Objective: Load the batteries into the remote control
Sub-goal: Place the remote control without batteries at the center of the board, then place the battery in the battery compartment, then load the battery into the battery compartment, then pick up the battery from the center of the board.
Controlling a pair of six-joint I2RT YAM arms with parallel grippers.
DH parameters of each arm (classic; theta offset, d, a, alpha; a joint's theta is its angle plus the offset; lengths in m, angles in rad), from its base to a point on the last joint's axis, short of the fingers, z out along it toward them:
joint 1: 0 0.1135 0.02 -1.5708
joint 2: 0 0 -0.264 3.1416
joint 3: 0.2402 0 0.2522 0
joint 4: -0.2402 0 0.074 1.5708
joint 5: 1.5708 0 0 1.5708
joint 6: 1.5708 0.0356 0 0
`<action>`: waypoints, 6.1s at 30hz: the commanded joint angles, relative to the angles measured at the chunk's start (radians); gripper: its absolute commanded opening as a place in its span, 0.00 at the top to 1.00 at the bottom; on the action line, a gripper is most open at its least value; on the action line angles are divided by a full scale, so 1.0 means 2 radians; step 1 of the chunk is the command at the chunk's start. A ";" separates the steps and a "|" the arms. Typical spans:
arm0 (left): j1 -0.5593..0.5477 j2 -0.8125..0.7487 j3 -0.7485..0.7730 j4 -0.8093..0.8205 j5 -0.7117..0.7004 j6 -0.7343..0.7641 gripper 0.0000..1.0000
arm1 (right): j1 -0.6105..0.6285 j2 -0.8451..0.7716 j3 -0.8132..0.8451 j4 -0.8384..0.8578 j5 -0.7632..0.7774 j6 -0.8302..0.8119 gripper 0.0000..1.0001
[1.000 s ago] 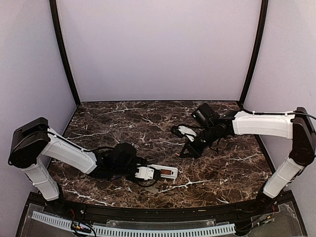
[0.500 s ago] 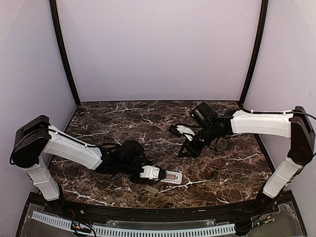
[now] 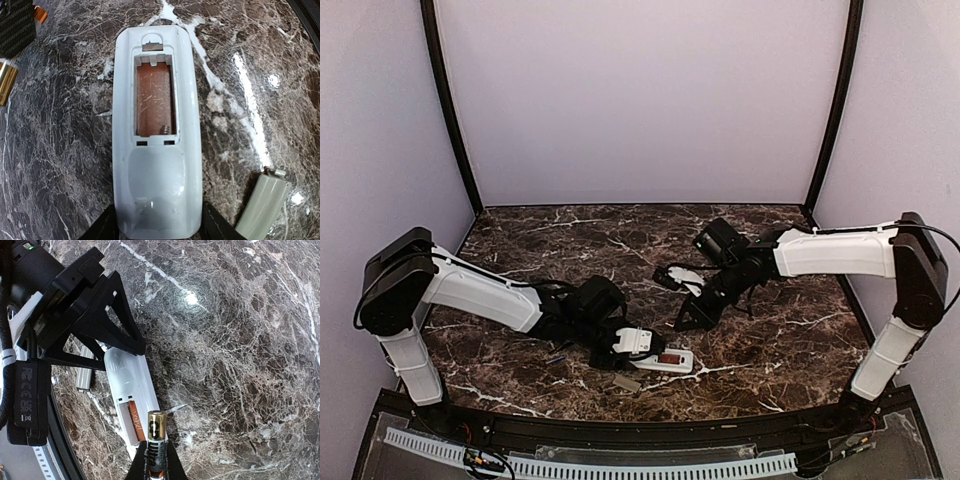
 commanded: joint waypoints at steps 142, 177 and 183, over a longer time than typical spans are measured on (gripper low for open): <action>0.085 -0.129 0.084 -0.427 -0.160 -0.174 0.15 | 0.018 0.034 0.065 -0.018 0.179 -0.093 0.61; 0.078 0.017 0.080 -0.461 -0.059 -0.194 0.91 | 0.005 -0.060 -0.008 0.014 0.202 -0.056 0.60; 0.078 0.026 0.084 -0.461 -0.076 -0.198 1.00 | 0.005 -0.082 -0.013 0.019 0.213 -0.058 0.60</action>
